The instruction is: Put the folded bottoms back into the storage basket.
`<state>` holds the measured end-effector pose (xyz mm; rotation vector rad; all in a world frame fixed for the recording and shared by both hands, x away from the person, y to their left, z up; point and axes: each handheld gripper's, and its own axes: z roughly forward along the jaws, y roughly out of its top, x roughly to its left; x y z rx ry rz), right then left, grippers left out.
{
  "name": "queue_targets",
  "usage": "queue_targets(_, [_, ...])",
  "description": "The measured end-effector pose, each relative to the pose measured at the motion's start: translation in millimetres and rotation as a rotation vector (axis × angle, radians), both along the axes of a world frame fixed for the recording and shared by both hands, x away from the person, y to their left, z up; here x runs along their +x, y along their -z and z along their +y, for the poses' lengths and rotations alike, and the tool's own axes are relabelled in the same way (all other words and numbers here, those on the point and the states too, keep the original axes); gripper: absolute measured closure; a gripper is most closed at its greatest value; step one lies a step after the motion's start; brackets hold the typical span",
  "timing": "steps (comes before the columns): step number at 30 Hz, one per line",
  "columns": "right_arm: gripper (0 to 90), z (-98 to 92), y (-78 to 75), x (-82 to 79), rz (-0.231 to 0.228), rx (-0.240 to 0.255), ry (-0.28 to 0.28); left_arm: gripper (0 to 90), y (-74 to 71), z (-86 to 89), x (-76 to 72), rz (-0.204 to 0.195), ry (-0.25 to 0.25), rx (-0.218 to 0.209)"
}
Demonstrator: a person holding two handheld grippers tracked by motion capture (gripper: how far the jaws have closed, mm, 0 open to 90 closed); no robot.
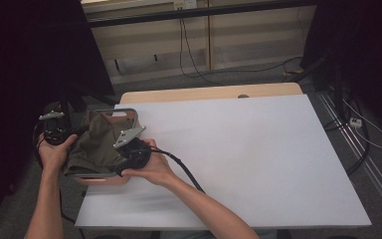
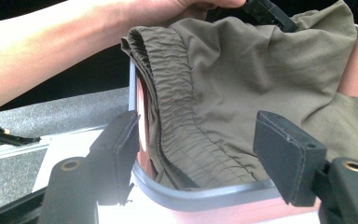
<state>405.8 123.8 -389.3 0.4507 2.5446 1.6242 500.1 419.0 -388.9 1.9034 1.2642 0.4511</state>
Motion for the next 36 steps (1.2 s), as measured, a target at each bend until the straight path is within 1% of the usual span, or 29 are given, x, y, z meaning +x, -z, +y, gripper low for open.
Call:
queue_targets(2, [32.0,-1.2,0.0,-0.5,0.000,0.003,0.000,88.1,-1.2,-3.4,-1.0,0.009,0.021,0.027])
queue_targets(4, [31.8,-2.8,0.2,-1.7,-0.001,0.005,-0.001,88.0,-1.0,-2.8,-2.9,0.015,0.044,0.008])
queue_targets(5, [31.4,-4.3,0.1,-2.1,-0.002,0.007,-0.001,87.9,-1.1,-1.3,-4.1,0.014,0.045,-0.001])
queue_targets(7, [29.8,-7.7,0.1,-2.4,-0.003,0.014,0.004,85.8,-1.0,1.4,-6.1,-0.007,0.020,-0.010])
queue_targets(9, [27.9,-11.3,0.4,-1.9,-0.005,0.019,0.013,83.0,-1.5,4.8,-8.1,-0.014,0.033,-0.039])
queue_targets(10, [26.6,-13.0,0.6,-1.1,-0.001,0.020,0.017,81.8,-0.9,4.8,-9.3,-0.028,0.033,-0.051])
queue_targets(11, [25.3,-14.4,0.7,-0.9,0.000,0.022,0.020,80.8,-1.1,5.0,-10.6,-0.032,0.033,-0.043])
queue_targets(12, [23.8,-15.8,0.7,-0.5,-0.003,0.021,0.025,77.3,-1.0,4.7,-11.8,-0.042,0.025,-0.037])
queue_targets(14, [22.1,-18.4,1.0,0.1,-0.002,0.031,0.038,69.6,-2.5,4.6,-14.6,-0.054,0.024,-0.045])
queue_targets(15, [20.9,-19.4,1.3,0.6,-0.001,0.034,0.040,64.7,-3.3,4.4,-16.0,-0.071,0.020,-0.053])
queue_targets(17, [17.7,-21.2,2.0,1.4,-0.005,0.033,0.050,56.7,-5.8,4.0,-20.1,-0.101,0.008,-0.054])
queue_targets(19, [15.5,-22.6,3.0,2.1,-0.002,0.029,0.055,48.5,-7.5,2.9,-22.7,-0.121,0.005,-0.041])
queue_targets(21, [13.9,-24.0,3.5,3.0,0.006,0.021,0.063,35.0,-9.7,1.9,-23.9,-0.132,-0.015,-0.015])
queue_targets(22, [13.4,-24.7,3.8,3.5,0.006,0.021,0.063,29.6,-11.6,1.8,-25.4,-0.133,-0.011,-0.008])
queue_targets(23, [11.9,-25.2,4.0,3.7,0.004,0.020,0.066,26.8,-12.7,1.1,-27.3,-0.149,-0.008,-0.018])
queue_targets(26, [8.7,-26.5,4.4,3.5,-0.005,0.013,0.072,18.8,-16.5,-0.6,-34.0,-0.181,-0.012,-0.019])
queue_targets(27, [8.6,-27.0,4.4,3.9,0.000,0.016,0.075,16.1,-17.3,-1.1,-35.7,-0.188,-0.017,-0.017])
queue_targets(29, [8.3,-27.8,4.3,4.8,-0.003,0.016,0.098,9.3,-19.0,-2.3,-38.9,-0.193,-0.027,0.001])
queue_targets(30, [8.3,-28.3,4.4,5.2,-0.004,0.015,0.106,8.2,-19.8,-2.8,-40.8,-0.206,-0.034,0.003])
queue_targets(32, [7.6,-29.2,4.9,5.0,-0.006,0.007,0.123,4.8,-22.0,-2.9,-45.6,-0.221,-0.014,-0.004])
queue_targets(33, [7.8,-29.2,5.3,4.1,-0.016,-0.002,0.136,4.2,-23.0,-2.8,-48.3,-0.229,-0.001,-0.012])
queue_targets(34, [8.7,-29.2,5.6,3.1,-0.031,-0.017,0.152,4.3,-23.8,-3.0,-51.0,-0.241,-0.006,-0.028])
queue_targets(35, [9.4,-29.6,5.9,2.2,-0.039,-0.024,0.160,3.9,-24.3,-4.1,-53.6,-0.252,-0.010,-0.029])
queue_targets(36, [9.1,-30.4,6.4,1.7,-0.044,-0.023,0.161,3.1,-24.3,-5.4,-56.2,-0.257,-0.001,-0.021])
